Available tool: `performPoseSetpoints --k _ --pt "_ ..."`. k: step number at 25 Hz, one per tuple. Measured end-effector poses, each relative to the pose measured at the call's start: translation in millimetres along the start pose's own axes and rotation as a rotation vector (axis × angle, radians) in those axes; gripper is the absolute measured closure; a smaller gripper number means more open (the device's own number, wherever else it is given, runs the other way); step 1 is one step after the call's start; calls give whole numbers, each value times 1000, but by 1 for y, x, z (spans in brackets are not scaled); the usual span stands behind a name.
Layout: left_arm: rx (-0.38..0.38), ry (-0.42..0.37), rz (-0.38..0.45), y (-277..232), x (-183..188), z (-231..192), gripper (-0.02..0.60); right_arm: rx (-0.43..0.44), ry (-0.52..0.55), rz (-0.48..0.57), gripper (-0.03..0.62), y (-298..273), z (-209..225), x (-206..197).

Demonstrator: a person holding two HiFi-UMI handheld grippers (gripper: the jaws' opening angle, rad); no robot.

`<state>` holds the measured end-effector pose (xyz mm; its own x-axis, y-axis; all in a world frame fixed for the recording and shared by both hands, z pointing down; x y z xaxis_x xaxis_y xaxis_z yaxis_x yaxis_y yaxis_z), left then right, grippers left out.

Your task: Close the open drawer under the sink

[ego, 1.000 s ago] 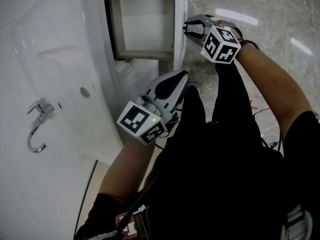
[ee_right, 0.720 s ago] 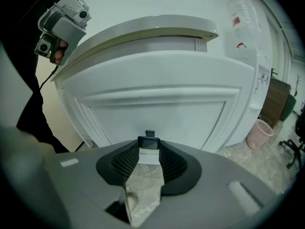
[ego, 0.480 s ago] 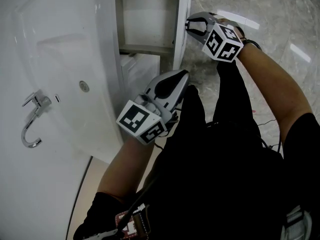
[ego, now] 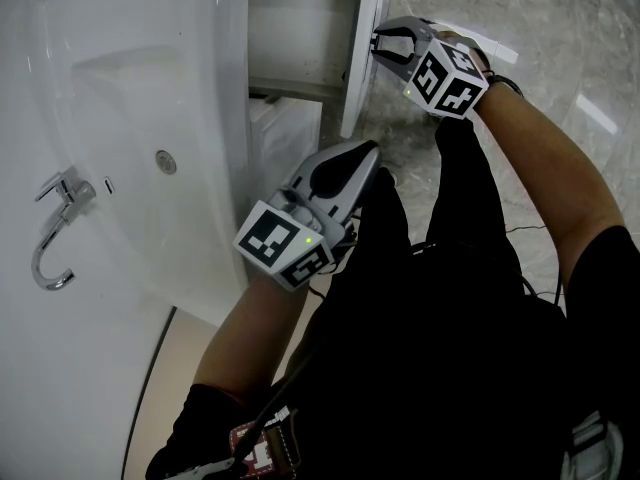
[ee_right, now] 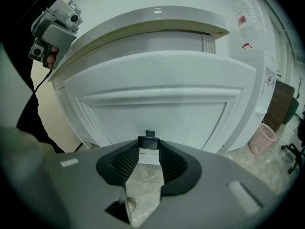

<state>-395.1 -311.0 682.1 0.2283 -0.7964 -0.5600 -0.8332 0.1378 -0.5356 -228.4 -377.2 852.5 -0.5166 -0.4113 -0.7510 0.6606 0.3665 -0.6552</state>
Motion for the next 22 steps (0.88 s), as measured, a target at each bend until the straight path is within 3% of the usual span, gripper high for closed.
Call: performPoseSetpoints --k 22 --pt "31 79 70 48 -13 -34 581 21 13 1 468 -59 7 49"
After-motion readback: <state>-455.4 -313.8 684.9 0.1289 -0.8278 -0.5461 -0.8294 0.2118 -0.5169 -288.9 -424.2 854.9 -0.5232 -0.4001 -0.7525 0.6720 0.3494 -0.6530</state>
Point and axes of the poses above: the fingertips, and each gripper's own axes: y backward along the fingers, z to its right, x out of its top, the point moved 10 cm from there along y, backward along the fingers
